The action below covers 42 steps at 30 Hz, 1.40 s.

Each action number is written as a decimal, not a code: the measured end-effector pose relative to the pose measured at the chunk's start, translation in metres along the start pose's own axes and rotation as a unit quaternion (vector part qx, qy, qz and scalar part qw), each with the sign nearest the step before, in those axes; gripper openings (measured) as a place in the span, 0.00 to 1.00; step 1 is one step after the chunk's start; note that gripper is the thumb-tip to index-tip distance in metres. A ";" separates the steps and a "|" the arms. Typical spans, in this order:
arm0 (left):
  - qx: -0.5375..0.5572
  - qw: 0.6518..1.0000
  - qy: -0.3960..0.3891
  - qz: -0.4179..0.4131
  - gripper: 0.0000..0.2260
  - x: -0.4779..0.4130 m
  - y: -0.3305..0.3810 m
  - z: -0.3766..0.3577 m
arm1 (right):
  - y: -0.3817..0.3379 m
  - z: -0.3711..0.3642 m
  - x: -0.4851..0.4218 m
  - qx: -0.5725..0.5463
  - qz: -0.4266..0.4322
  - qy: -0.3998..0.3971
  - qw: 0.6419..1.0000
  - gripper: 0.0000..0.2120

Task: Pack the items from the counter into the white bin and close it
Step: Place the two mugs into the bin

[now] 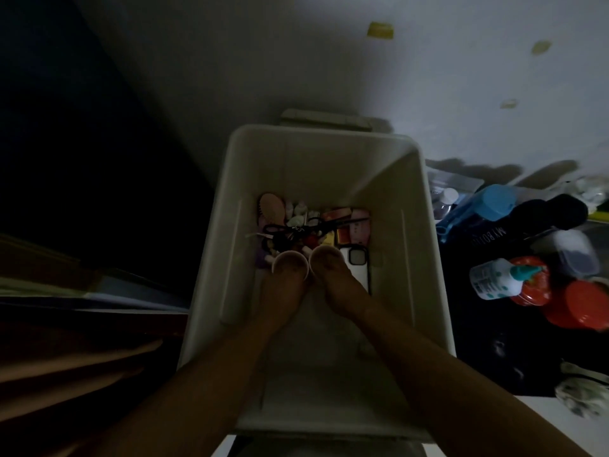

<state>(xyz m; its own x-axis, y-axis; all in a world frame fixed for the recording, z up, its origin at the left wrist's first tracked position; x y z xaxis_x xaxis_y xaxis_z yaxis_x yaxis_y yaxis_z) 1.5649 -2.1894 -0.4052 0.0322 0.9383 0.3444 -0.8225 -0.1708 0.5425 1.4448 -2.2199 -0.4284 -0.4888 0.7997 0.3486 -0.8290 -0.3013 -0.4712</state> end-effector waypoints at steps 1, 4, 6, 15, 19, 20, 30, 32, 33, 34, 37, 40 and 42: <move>-0.020 1.000 0.001 -0.006 0.20 -0.004 -0.003 -0.003 | 0.000 0.000 0.000 0.035 0.012 -0.008 0.999 0.26; -0.071 0.997 -0.019 -0.020 0.21 -0.008 -0.008 -0.010 | -0.006 0.009 0.005 -0.019 -0.010 0.039 0.999 0.20; -0.078 0.996 -0.025 -0.020 0.22 -0.010 -0.010 -0.013 | -0.008 0.010 0.006 -0.028 -0.025 0.039 0.999 0.19; -0.120 0.991 -0.042 -0.040 0.23 -0.002 -0.003 -0.003 | -0.022 0.029 0.027 0.063 0.021 -0.009 0.998 0.29; -0.119 0.991 -0.044 -0.052 0.18 0.005 0.011 0.018 | -0.029 0.048 0.042 0.020 0.032 -0.010 0.999 0.29; -0.128 0.990 -0.038 -0.051 0.17 0.006 0.015 0.023 | -0.033 0.053 0.045 0.020 0.042 -0.011 0.999 0.28; -0.100 0.983 0.069 -0.139 0.16 0.018 0.115 0.082 | -0.047 0.155 0.070 -0.020 0.086 0.141 0.986 0.14; -0.098 0.980 0.084 -0.151 0.16 0.017 0.139 0.092 | -0.041 0.176 0.074 -0.032 0.086 0.166 0.982 0.11; -0.100 0.977 0.097 -0.159 0.15 0.016 0.153 0.096 | -0.034 0.188 0.079 -0.033 0.091 0.176 0.980 0.11; -0.096 0.975 0.110 -0.166 0.14 0.016 0.164 0.099 | -0.029 0.198 0.083 -0.029 0.096 0.183 0.978 0.12; -0.067 0.971 0.128 -0.190 0.14 0.016 0.197 0.102 | -0.006 0.220 0.097 -0.019 0.093 0.191 0.977 0.14; -0.052 0.964 0.140 -0.220 0.16 0.014 0.230 0.097 | 0.019 0.239 0.118 -0.047 0.088 0.231 0.968 0.16; -0.054 0.958 0.156 -0.234 0.16 0.013 0.250 0.092 | 0.037 0.247 0.131 -0.062 0.069 0.254 0.963 0.16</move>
<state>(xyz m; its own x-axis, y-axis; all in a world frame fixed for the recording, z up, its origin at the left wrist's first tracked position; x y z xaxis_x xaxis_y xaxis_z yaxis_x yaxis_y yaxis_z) 1.4118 -2.2474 -0.1942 0.2551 0.9514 -0.1726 -0.8140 0.3077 0.4927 1.2829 -2.2549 -0.1997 -0.3698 0.9170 -0.1493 -0.7121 -0.3830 -0.5884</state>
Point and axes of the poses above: each hand's wrist, its own x-axis away from the middle knuckle, its own z-axis out of the back of the hand, y = z × x, the point moved 5 cm from there along -x, towards the middle knuckle, and after that the axes turned 6 degrees about x, right-handed, at the moved point
